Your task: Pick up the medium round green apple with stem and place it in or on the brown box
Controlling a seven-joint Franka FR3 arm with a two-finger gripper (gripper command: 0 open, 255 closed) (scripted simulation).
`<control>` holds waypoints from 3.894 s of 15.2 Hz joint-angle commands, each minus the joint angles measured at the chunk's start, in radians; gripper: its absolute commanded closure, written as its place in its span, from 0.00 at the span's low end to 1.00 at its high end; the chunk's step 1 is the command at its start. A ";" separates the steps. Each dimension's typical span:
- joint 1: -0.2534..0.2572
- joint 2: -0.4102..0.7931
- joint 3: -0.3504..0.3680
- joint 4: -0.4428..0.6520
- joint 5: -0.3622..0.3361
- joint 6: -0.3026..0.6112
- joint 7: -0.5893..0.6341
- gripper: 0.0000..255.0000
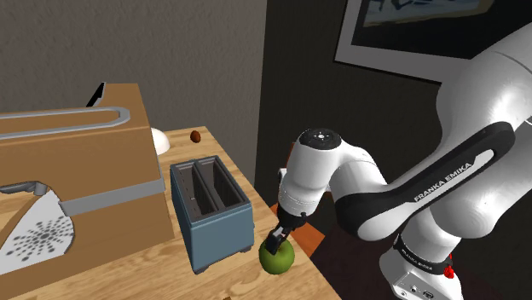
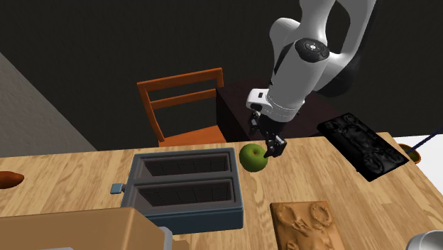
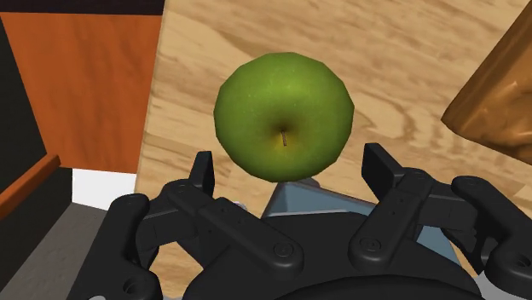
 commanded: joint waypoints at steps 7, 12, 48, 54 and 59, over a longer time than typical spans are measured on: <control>-0.062 0.081 0.052 -0.009 -0.075 0.083 0.058 0.00; -0.061 0.081 0.052 -0.009 -0.074 0.083 0.057 1.00; 0.060 -0.134 -0.062 0.216 0.046 -0.334 -0.018 1.00; -0.008 0.041 0.105 0.424 -0.063 -0.382 0.175 1.00; -0.068 0.269 0.269 0.627 -0.269 -0.451 0.399 1.00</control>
